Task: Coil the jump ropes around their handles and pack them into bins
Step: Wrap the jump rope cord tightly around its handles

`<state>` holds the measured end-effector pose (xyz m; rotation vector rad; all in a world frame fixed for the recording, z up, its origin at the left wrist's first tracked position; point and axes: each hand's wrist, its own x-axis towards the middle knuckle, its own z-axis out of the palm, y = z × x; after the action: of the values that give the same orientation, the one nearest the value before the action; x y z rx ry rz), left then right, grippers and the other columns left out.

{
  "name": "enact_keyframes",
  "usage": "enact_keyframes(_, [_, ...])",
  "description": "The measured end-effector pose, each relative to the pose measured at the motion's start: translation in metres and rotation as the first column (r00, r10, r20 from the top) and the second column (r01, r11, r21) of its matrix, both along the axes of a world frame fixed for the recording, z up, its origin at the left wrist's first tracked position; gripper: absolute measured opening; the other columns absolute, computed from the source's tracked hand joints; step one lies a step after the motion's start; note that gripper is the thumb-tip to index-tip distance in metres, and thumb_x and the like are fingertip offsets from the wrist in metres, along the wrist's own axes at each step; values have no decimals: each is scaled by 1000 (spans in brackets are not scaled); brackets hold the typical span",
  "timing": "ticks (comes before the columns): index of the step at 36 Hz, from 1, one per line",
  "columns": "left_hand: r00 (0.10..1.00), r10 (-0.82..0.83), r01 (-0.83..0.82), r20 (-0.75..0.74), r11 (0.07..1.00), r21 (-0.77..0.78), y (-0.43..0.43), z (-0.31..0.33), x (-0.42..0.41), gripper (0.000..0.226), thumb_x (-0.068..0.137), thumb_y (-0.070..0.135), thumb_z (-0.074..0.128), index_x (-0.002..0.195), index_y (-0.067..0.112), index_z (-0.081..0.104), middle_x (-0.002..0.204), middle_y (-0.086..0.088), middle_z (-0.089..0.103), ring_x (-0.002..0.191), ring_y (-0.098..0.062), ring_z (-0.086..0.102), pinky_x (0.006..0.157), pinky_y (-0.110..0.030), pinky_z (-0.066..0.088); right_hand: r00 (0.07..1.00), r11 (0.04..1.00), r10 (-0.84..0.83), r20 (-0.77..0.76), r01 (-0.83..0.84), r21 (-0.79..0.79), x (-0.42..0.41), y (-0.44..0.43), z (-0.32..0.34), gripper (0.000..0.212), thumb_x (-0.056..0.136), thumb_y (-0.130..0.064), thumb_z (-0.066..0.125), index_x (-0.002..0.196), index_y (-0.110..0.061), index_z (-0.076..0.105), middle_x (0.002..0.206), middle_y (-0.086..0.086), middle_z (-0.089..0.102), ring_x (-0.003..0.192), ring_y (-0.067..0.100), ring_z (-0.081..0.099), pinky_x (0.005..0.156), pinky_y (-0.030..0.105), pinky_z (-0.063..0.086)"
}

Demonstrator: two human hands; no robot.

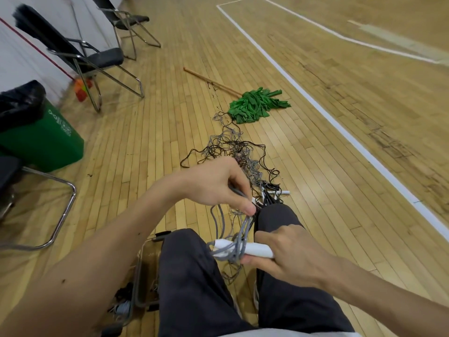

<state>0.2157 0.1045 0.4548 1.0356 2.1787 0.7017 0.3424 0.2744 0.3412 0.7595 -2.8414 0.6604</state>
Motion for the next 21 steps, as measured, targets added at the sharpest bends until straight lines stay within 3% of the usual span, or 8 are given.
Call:
enact_keyframes(3, [993,54,-61,103,996,67,-7,-13,2,18,83,25,79,85,7,79,71,-8,71,63,-17,57,61,-38,45,988,998,25,-154,-34,-54,2,1,0,56,98,-70,33,66,-25,36,53,-14,24,40,13,19,41,21,11])
enact_keyframes(6, [976,120,-150,184,976,160,-12,-27,5,10,81,32,75,77,24,79,61,-3,62,56,-26,47,54,-40,34,988,973,38,-149,-71,-218,3,-3,2,58,101,-66,31,68,-21,46,51,-13,39,41,12,25,42,18,18])
enact_keyframes(9, [949,159,-228,273,943,244,-18,-36,8,12,83,35,74,77,26,78,57,-5,54,52,-33,36,49,-41,26,993,915,-5,-117,-43,-401,0,-5,6,31,101,-62,39,81,-39,36,56,-24,36,45,8,33,47,10,23])
enact_keyframes(12, [940,185,-269,286,917,294,-21,-43,12,24,85,44,73,80,21,79,57,-13,55,52,-32,38,48,-41,28,988,881,-78,-130,7,-474,-5,-3,15,23,100,-58,44,86,-49,28,60,-31,30,47,-4,35,48,6,23])
enact_keyframes(13, [935,197,-287,294,909,304,-22,-44,13,21,85,42,72,80,23,79,64,-25,57,54,-40,41,50,-45,31,988,867,-100,-115,30,-498,-6,-2,16,25,100,-59,45,84,-42,36,59,-28,35,47,-5,36,48,6,24])
enact_keyframes(15, [912,238,-346,334,883,316,-24,-48,15,16,88,27,70,75,30,79,74,-35,58,62,-50,47,58,-49,38,985,849,-154,-83,89,-521,-9,1,17,48,99,-62,46,77,-21,57,58,-19,44,45,-1,35,47,9,25])
enact_keyframes(18, [906,265,-376,331,862,339,-29,-53,20,30,92,20,65,66,33,73,64,-16,52,57,-38,39,52,-41,33,982,824,-184,-48,127,-552,-12,4,18,62,98,-65,45,78,-10,64,58,-9,51,46,7,39,44,15,28])
enact_keyframes(21, [883,337,-438,326,841,317,-33,-63,25,36,97,24,60,61,28,68,55,-2,45,48,-26,35,46,-32,29,971,767,-238,-8,183,-615,-15,8,21,57,95,-64,50,81,-11,66,58,-9,53,46,9,43,44,14,28])
